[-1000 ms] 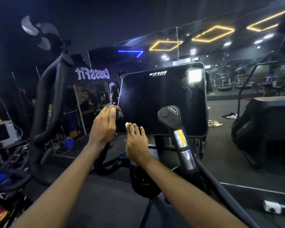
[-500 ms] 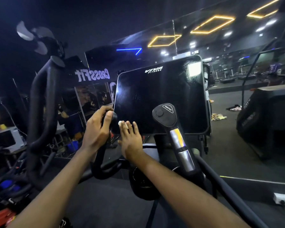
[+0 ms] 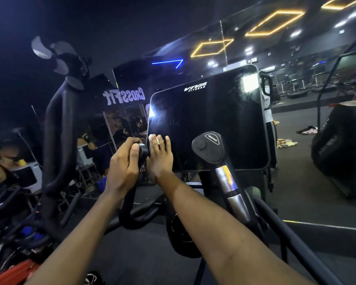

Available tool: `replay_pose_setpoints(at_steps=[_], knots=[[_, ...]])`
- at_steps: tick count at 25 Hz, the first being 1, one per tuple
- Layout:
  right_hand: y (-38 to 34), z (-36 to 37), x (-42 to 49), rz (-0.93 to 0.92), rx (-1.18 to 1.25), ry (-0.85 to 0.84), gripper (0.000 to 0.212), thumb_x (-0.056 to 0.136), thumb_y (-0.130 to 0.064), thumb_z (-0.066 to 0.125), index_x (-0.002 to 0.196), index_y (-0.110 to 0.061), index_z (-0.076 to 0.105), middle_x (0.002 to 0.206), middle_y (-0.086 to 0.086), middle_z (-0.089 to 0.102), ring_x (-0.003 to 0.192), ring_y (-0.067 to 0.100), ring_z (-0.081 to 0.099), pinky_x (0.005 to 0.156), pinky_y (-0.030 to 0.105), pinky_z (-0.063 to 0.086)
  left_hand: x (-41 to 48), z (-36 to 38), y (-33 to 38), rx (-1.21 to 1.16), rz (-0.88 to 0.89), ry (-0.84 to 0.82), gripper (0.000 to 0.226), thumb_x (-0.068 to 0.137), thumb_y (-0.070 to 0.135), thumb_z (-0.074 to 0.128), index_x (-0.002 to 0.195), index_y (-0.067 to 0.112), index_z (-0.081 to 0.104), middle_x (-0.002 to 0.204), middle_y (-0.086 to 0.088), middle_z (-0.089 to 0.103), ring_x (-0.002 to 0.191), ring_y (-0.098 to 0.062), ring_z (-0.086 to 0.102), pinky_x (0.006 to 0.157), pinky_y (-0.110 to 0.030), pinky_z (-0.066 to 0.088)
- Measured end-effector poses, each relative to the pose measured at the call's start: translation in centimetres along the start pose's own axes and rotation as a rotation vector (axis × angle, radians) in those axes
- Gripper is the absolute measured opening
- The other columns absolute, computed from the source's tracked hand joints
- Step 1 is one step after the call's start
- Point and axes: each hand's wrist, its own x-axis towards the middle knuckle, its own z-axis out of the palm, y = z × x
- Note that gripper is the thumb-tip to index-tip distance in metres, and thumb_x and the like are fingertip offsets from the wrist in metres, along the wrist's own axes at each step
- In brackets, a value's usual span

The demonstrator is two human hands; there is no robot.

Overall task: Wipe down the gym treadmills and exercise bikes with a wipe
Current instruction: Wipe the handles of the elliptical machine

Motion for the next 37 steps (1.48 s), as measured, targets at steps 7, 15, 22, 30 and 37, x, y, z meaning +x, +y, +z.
replay_pose_setpoints(at_steps=[7,15,22,30,37], knots=[[0.0,0.1,1.7,0.014,-0.023,0.027,0.073,0.102,-0.044,0.02,0.153,-0.001,-0.01,0.164,0.012,-0.009,0.15,0.03,-0.012,0.117,0.053,-0.017,0.1,-0.1,0.0,-0.008,-0.008,-0.03,0.024,0.104,0.024,0.034,0.098,0.015,0.056,0.084,0.001,0.061,0.079,-0.013,0.058,0.07,-0.023,0.042],[1.5,-1.7,7.8,0.08,0.139,0.084,0.072,0.103,-0.044,0.031,0.155,-0.001,0.008,0.163,0.012,0.011,0.151,0.027,0.004,0.121,0.049,-0.008,3.0,-0.8,0.0,-0.025,-0.083,-0.222,0.036,0.099,0.019,0.039,0.064,0.024,0.046,0.061,0.003,0.051,0.059,-0.013,0.049,0.058,-0.033,0.039],[1.7,-1.2,9.3,0.031,0.093,0.088,0.067,0.103,-0.042,0.028,0.155,-0.003,0.01,0.164,0.011,0.009,0.151,0.027,0.002,0.12,0.05,-0.011,2.5,-0.2,-0.7,-0.063,-0.058,-0.137,0.034,0.096,0.021,0.038,0.062,0.021,0.037,0.058,0.002,0.043,0.055,-0.015,0.04,0.053,-0.034,0.033],[2.6,-3.0,12.5,0.153,0.113,0.118,0.066,0.103,-0.037,0.027,0.155,-0.003,0.003,0.164,0.009,0.009,0.152,0.027,0.002,0.119,0.051,-0.012,2.1,0.0,-1.1,-0.018,-0.024,-0.093,0.033,0.101,0.028,0.04,0.069,0.02,0.044,0.061,0.004,0.045,0.058,-0.015,0.045,0.055,-0.033,0.034],[3.6,-2.5,10.2,0.189,0.124,0.154,0.067,0.102,-0.033,0.029,0.156,-0.005,0.0,0.165,0.007,0.006,0.152,0.026,-0.001,0.119,0.05,-0.013,0.1,-0.2,-1.0,-0.022,-0.026,-0.045,0.023,0.102,0.042,0.04,0.101,0.026,0.056,0.089,0.011,0.059,0.085,-0.009,0.059,0.075,-0.029,0.046]])
